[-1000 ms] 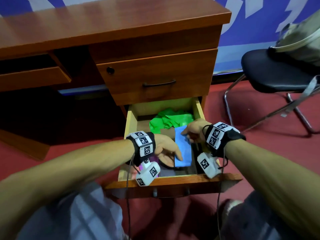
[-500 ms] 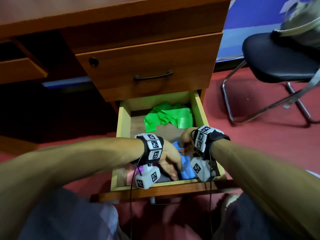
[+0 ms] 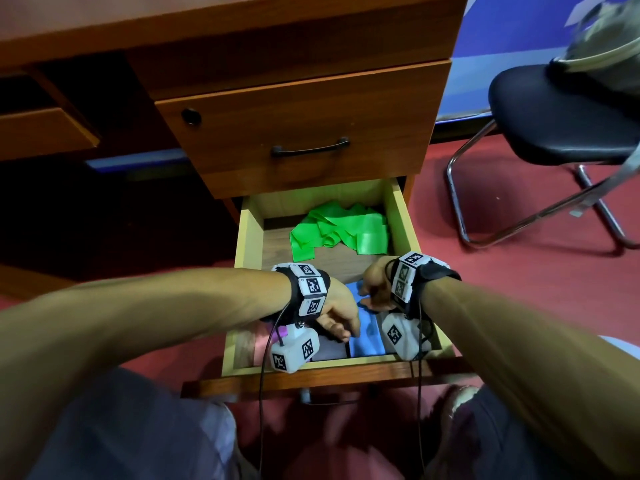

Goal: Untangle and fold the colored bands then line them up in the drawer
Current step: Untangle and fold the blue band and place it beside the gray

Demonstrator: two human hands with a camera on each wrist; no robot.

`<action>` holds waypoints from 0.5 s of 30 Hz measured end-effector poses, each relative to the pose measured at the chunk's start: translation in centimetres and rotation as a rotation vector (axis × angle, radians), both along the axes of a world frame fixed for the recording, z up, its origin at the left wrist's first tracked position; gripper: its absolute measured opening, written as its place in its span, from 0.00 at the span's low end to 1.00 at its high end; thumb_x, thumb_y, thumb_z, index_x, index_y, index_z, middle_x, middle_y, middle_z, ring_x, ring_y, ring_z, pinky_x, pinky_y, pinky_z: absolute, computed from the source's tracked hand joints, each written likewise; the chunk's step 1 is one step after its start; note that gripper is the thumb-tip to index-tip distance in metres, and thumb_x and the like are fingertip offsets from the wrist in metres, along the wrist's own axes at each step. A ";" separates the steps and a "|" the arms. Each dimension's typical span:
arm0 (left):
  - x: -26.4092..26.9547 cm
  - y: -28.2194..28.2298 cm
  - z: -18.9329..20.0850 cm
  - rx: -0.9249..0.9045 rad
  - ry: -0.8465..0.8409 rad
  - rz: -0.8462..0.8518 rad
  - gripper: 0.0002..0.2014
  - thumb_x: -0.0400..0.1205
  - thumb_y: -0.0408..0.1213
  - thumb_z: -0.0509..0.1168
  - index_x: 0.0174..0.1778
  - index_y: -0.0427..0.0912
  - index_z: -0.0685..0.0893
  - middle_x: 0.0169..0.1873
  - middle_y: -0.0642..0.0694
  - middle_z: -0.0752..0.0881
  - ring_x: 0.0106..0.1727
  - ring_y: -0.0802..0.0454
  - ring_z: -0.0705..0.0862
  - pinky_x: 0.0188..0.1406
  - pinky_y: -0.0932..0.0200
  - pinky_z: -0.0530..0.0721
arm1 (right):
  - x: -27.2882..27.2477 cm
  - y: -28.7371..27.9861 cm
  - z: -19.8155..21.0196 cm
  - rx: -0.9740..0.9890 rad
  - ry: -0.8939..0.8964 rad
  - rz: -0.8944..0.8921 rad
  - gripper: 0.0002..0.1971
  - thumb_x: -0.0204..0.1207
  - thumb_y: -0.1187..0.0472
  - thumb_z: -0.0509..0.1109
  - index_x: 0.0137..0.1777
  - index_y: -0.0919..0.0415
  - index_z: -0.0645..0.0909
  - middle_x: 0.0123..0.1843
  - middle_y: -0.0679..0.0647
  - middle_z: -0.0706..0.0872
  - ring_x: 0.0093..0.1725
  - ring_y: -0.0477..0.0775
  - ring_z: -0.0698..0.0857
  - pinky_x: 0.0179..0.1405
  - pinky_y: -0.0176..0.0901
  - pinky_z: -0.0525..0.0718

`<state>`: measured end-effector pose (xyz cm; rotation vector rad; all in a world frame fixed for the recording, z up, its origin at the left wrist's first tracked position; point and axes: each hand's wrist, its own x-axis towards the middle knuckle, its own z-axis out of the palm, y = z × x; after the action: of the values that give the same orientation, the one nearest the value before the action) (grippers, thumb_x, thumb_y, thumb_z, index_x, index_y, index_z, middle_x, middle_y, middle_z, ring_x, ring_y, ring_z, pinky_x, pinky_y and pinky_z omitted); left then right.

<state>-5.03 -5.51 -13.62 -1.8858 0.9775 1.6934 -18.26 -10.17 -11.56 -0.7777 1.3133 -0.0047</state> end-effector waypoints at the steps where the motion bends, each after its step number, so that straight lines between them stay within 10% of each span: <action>1: -0.5 0.1 -0.1 0.017 0.008 0.045 0.13 0.89 0.32 0.64 0.39 0.33 0.79 0.24 0.41 0.87 0.13 0.61 0.81 0.17 0.73 0.81 | 0.0 0.1 0.5 -0.044 0.025 0.051 0.09 0.73 0.77 0.58 0.40 0.72 0.79 0.44 0.70 0.83 0.42 0.67 0.86 0.25 0.52 0.88; 3: -1.1 0.3 0.5 0.008 0.009 0.057 0.13 0.91 0.30 0.61 0.40 0.31 0.78 0.24 0.41 0.87 0.12 0.62 0.79 0.13 0.74 0.77 | 0.3 0.3 1.7 -0.066 0.058 0.061 0.08 0.78 0.75 0.60 0.40 0.71 0.79 0.42 0.68 0.83 0.40 0.66 0.86 0.25 0.48 0.88; 7: -1.2 0.3 1.0 0.000 0.001 0.093 0.09 0.92 0.28 0.57 0.49 0.30 0.79 0.25 0.41 0.89 0.13 0.62 0.80 0.14 0.73 0.77 | 2.4 0.7 3.0 -0.241 0.284 0.315 0.15 0.84 0.64 0.66 0.35 0.53 0.72 0.42 0.53 0.79 0.66 0.65 0.84 0.67 0.57 0.83; 11: -0.9 0.4 2.6 -0.059 0.060 0.151 0.13 0.91 0.26 0.56 0.67 0.21 0.78 0.63 0.32 0.88 0.23 0.57 0.89 0.26 0.70 0.87 | 2.1 0.2 3.2 -0.355 0.343 0.509 0.02 0.83 0.64 0.67 0.48 0.59 0.78 0.37 0.51 0.77 0.70 0.68 0.83 0.69 0.59 0.81; 15: 0.1 -0.3 4.7 -0.141 0.115 0.166 0.18 0.90 0.29 0.55 0.67 0.16 0.79 0.56 0.28 0.90 0.49 0.46 0.94 0.42 0.60 0.93 | 1.9 0.1 1.8 -0.243 0.303 0.477 0.11 0.76 0.75 0.70 0.31 0.75 0.83 0.38 0.69 0.85 0.48 0.68 0.90 0.58 0.60 0.88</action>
<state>-4.93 -5.85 -8.96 -2.0282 1.0340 1.8910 -16.40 -10.09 -9.78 -1.3258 1.3959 0.3516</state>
